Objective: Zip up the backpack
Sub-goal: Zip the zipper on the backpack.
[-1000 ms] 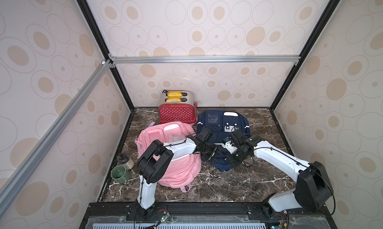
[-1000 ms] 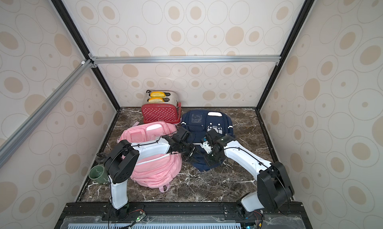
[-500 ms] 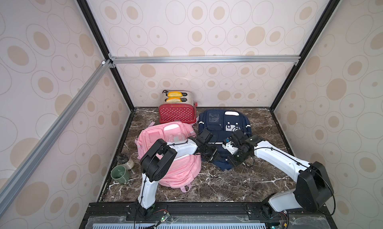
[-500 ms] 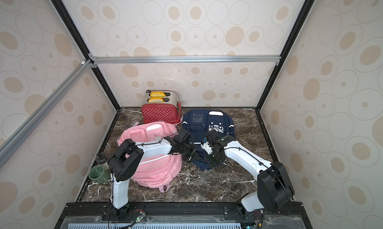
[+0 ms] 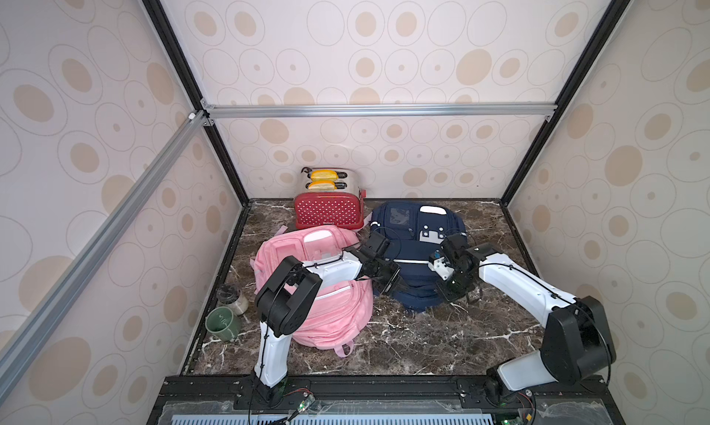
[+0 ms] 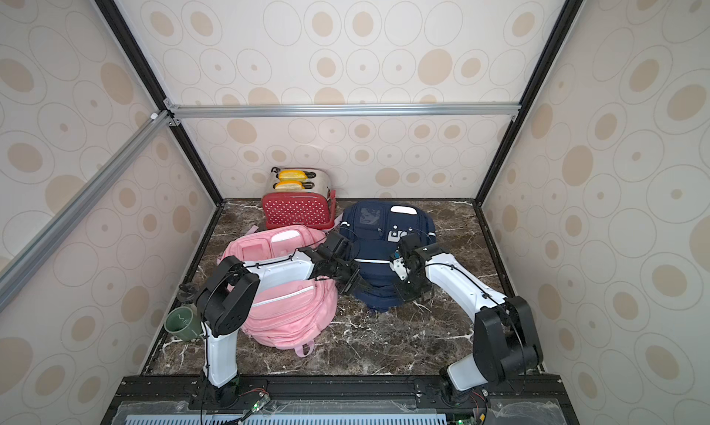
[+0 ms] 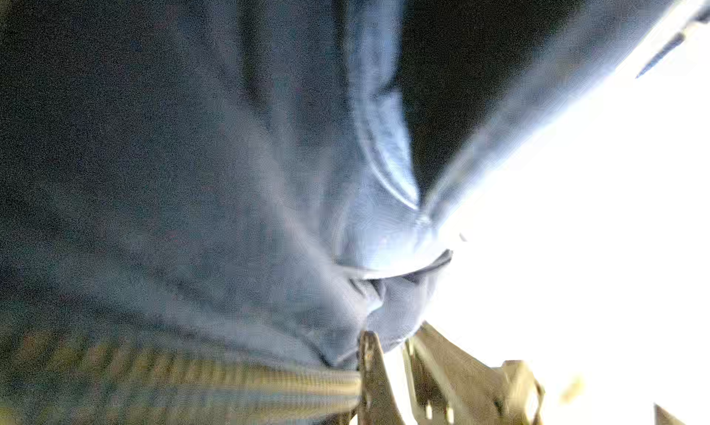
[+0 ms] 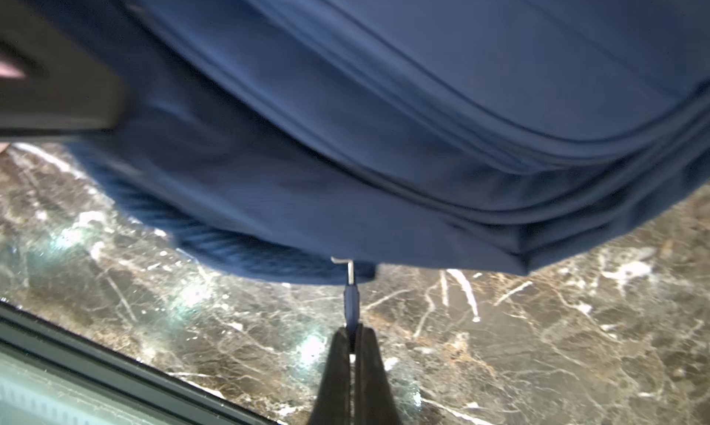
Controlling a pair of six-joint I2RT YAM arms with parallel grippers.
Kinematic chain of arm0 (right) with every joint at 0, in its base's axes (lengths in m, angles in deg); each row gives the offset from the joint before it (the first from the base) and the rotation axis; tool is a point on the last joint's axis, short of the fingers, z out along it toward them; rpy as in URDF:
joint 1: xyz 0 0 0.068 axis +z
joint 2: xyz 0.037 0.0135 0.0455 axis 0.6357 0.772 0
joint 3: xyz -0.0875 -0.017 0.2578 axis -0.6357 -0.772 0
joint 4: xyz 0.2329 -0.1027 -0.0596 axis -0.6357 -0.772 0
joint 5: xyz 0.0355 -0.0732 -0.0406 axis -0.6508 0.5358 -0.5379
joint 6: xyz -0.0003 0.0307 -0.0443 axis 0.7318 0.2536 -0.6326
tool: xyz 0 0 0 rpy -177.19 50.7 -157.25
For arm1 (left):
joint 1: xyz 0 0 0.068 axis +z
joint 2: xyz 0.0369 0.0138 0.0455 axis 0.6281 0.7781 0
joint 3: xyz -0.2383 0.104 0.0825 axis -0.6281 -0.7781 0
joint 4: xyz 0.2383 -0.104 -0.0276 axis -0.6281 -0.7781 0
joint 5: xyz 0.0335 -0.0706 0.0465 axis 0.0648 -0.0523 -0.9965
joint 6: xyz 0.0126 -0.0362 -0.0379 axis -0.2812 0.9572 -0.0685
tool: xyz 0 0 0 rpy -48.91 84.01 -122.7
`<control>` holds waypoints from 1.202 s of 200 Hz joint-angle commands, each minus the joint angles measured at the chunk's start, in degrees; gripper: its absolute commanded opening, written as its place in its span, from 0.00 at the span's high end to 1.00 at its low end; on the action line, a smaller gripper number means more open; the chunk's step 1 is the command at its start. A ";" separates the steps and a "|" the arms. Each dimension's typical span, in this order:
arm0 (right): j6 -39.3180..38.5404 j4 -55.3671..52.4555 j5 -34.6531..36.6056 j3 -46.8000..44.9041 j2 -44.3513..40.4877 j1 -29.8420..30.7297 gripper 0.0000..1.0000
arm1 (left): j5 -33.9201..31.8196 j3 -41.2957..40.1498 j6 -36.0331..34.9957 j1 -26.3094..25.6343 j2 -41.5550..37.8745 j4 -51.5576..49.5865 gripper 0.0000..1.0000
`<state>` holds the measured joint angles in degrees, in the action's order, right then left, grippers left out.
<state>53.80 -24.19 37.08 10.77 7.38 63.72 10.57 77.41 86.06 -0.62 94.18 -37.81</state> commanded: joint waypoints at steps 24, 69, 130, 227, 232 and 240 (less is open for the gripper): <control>-1.15 -5.55 8.57 1.29 0.99 -5.21 1.00 | 4.37 3.21 -1.67 2.96 -5.92 3.06 1.00; -3.78 -1.10 12.17 1.29 2.04 -12.27 1.00 | 7.32 5.56 -0.95 3.58 -8.35 5.30 1.00; -4.34 9.09 13.10 4.19 5.88 -21.59 1.00 | 9.24 3.38 -0.61 3.74 -11.75 7.39 1.00; -4.70 26.67 4.05 8.21 12.47 -28.76 1.00 | 14.15 0.41 -1.44 3.66 -13.55 10.56 1.00; -4.77 27.99 3.40 8.50 12.65 -28.91 1.00 | 14.78 0.37 -1.64 3.70 -13.57 10.71 1.00; -5.26 31.00 1.28 8.64 12.86 -29.24 1.00 | 15.71 0.36 -1.95 3.68 -13.62 10.88 1.00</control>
<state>48.71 -3.52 41.12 17.26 19.53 35.87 19.03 77.12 85.67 2.60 84.80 -31.73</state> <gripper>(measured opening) 0.040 0.055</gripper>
